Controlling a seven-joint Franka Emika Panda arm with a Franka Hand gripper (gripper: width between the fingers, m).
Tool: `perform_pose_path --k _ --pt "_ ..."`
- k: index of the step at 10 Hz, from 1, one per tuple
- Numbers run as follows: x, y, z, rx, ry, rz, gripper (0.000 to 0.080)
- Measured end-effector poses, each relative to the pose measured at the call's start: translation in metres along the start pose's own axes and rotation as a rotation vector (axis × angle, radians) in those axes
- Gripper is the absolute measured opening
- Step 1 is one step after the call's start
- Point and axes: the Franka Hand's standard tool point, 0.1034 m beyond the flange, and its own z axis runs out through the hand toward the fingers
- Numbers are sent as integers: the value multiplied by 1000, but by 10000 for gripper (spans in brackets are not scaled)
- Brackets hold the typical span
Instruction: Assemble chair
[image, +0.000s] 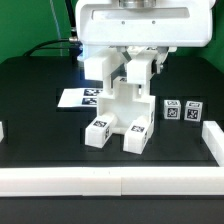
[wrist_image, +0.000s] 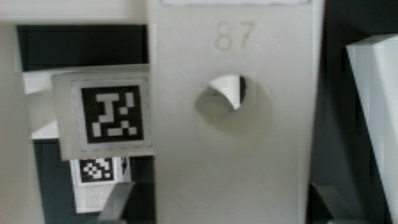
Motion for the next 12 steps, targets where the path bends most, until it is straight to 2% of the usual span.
perform_pose_path --k 12 --pt "6 -2 0 4 25 -17 288"
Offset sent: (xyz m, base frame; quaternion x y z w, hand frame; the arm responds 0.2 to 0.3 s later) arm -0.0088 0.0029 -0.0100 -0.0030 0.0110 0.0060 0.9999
